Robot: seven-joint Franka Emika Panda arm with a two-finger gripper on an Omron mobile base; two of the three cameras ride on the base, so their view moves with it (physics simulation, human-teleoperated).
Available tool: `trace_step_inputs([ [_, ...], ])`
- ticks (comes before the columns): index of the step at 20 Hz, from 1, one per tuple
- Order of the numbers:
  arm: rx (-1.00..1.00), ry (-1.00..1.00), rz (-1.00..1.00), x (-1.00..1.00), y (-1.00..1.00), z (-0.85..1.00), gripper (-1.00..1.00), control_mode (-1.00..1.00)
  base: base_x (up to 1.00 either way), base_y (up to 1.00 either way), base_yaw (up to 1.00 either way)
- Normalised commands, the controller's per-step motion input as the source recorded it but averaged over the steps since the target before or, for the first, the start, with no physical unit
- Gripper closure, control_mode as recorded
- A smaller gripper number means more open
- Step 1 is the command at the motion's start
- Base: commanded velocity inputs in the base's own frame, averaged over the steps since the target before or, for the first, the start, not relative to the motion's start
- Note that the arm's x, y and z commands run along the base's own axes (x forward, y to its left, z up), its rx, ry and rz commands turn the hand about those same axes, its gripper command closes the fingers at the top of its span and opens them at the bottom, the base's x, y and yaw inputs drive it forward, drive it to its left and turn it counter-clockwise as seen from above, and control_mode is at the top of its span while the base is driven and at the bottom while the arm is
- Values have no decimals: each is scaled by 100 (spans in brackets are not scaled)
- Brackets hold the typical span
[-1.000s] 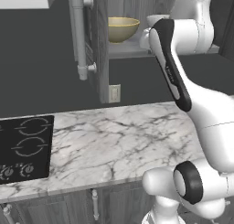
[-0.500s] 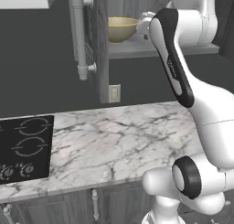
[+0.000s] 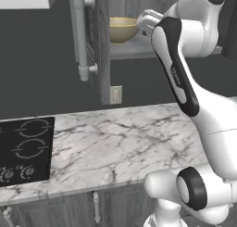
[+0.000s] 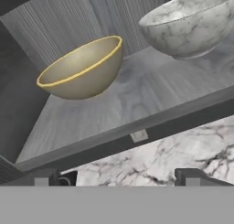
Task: Pick up the bowls from the cabinet and place each bowl in front of a stool on the dining counter.
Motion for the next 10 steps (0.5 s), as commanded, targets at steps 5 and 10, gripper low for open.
trace_step_inputs([
  [5, 6, 0, 0, 12, 1, 25, -100, -100, 0, 0, 0],
  [10, 0, 0, 0, 34, 8, 40, -100, -100, 0, 0, 0],
])
